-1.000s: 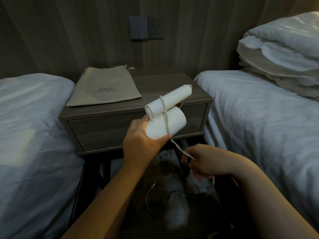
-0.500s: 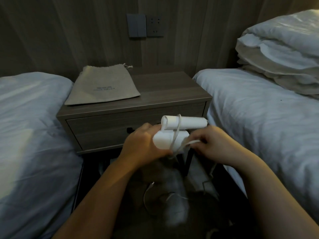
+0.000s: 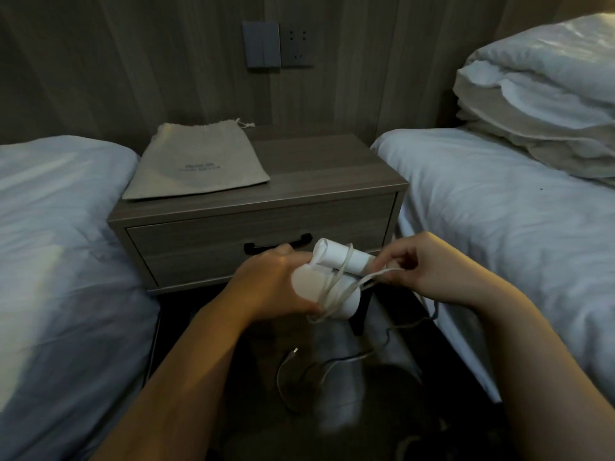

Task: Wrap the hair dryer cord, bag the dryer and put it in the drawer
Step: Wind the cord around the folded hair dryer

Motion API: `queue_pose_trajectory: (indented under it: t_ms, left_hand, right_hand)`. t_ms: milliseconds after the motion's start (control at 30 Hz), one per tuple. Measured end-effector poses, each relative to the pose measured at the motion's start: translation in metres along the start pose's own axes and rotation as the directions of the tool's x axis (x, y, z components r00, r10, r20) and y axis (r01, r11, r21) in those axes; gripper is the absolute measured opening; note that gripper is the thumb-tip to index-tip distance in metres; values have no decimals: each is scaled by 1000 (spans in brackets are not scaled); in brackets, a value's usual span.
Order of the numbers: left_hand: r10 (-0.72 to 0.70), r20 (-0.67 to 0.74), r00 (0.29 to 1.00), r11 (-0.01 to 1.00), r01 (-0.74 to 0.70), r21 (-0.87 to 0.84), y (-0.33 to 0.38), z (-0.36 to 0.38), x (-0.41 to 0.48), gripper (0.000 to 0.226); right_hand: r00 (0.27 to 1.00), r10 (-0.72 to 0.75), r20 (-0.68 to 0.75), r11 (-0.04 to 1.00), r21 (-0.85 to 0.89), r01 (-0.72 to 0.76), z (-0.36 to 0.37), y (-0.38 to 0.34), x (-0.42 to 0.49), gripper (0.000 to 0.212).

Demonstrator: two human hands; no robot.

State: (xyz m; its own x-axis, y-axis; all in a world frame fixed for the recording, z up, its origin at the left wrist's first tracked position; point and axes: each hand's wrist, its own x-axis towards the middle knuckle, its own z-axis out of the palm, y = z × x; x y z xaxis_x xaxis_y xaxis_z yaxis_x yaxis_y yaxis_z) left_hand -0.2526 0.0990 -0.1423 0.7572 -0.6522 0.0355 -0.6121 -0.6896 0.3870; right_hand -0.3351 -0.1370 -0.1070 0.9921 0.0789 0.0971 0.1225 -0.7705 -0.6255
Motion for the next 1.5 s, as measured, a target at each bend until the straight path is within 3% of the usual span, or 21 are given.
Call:
queue_pose_trajectory:
  t_ms: [67,133,233,300,367,567,800,867,967,1033,1100,1300,1500]
  left_hand:
    - [-12,28,1000,1000,12,-5,-2,-2,0,70]
    - [-15,48,999,1000,16,-20,-4,-2,-1,71]
    - [12,84,996,998,-6,-63,-5,-1,-2,75]
    - [35,127,991,991,-18,-134,-3,-1,-3,74]
    - [52,156,986,978,-19,-207,-1,-1,-2,67]
    - [124,223,967,911,-22,-413,3,2,-4,59]
    - [142,240,961,860,1,-510,1,3,-5,52]
    - [139,240,961,860,3,-510,0,5,-5,53]
    - [135,248,959,869,6,-495,0,6,-5,52]
    - [133,247,960,886,-3,-464,0,8,-4,53]
    - [122,249,961,899,-1,-437,0,10,-3,53]
    - [67,230,971,894,44,-447,3,12,0,58]
    - [1,207,978,833,114,-542,10,13,0,19]
  right_hand:
    - [1000,-20,16,1000,-13,20,-3,6,-1,33]
    - [994,5,-105,996,-90,-15,-1,10,3,34]
    - [947,112,-302,960,-212,-181,0,13,6,24]
    - [918,138,-372,936,-253,-243,-3,19,5,38]
    - [916,115,-384,958,-201,-205,-6,23,6,43]
    - [951,94,-293,987,153,-51,0,23,11,32]
    - [971,238,2,944,234,-232,5,26,15,31]
    - [946,279,163,886,335,-319,5,27,15,33]
    - [846,285,451,768,420,-483,5,26,12,39]
    - [799,292,525,730,418,-541,7,25,11,44]
    - [796,342,500,730,392,-560,11,22,10,44]
    - [856,452,249,794,324,-514,20,13,14,49]
    - [859,478,183,794,327,-512,22,7,14,42]
